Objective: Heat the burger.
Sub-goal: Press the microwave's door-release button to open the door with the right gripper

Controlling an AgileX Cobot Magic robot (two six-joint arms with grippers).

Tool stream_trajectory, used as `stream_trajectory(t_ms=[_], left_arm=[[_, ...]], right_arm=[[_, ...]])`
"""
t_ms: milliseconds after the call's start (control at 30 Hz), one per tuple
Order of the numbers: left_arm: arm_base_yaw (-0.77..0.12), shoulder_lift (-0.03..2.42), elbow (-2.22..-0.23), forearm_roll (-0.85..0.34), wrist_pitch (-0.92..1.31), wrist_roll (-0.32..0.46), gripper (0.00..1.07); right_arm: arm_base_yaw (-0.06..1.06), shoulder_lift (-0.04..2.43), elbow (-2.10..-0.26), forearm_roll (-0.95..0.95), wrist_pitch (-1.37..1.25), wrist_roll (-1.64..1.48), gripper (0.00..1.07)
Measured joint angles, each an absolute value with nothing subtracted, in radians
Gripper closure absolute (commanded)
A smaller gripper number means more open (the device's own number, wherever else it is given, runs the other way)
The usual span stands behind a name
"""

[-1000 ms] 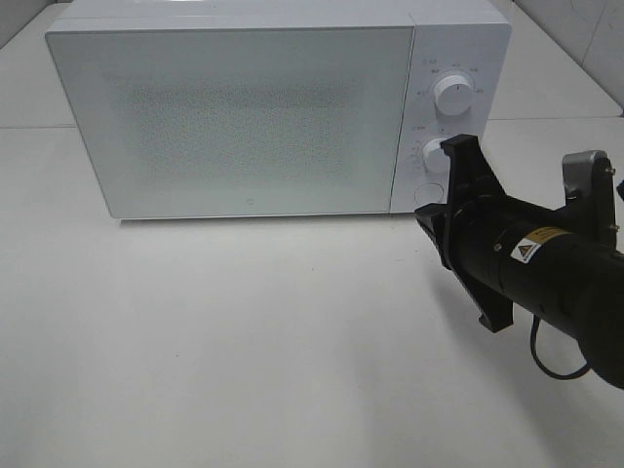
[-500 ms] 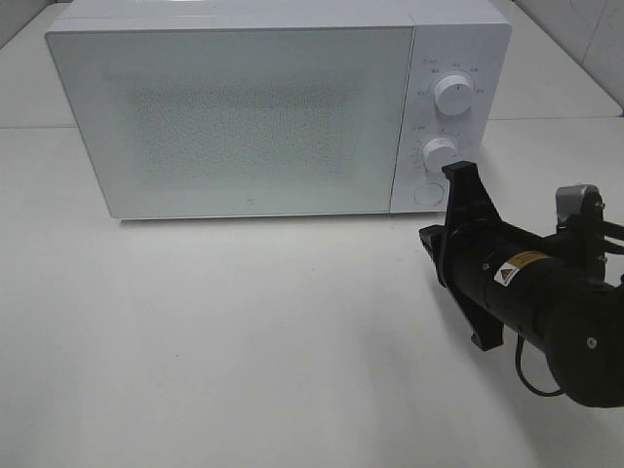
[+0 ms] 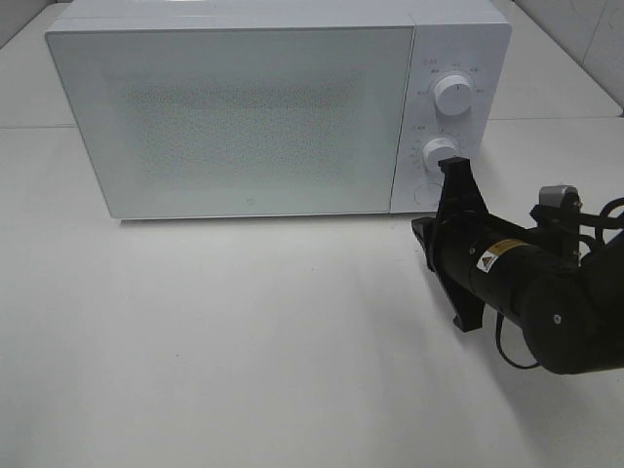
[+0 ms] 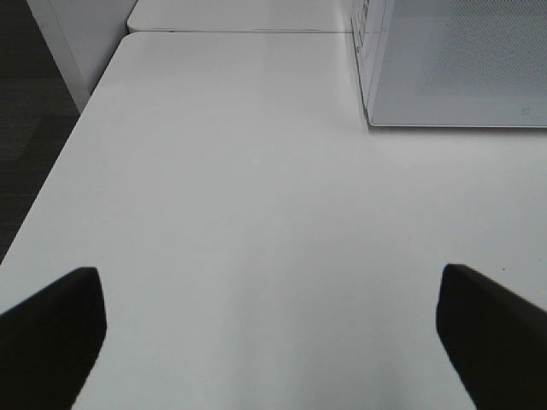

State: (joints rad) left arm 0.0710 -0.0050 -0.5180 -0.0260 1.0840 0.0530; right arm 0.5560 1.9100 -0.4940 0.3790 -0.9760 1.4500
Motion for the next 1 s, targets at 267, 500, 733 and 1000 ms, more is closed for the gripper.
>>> stream_trajectory(t_ms=[267, 500, 733, 1000], left_arm=[[0.071, -0.005, -0.518, -0.026, 1.084, 0.053, 0.09], [0.071, -0.005, -0.518, -0.026, 1.084, 0.053, 0.09], [0.071, -0.005, -0.518, -0.026, 1.084, 0.053, 0.09], [0.071, -0.005, -0.518, -0.026, 1.084, 0.056, 0.09]], right_arm=[[0.468, 1.922, -0.553, 0.351, -0.977, 1.451, 1.07], [0.45, 1.982, -0.602, 0.336, -0.976, 1.477, 1.07], [0.45, 2.034, -0.657, 0.335, -0.976, 1.484, 1.07], [0.439, 2.09, -0.709, 0.333, -0.963, 1.507, 1.07]])
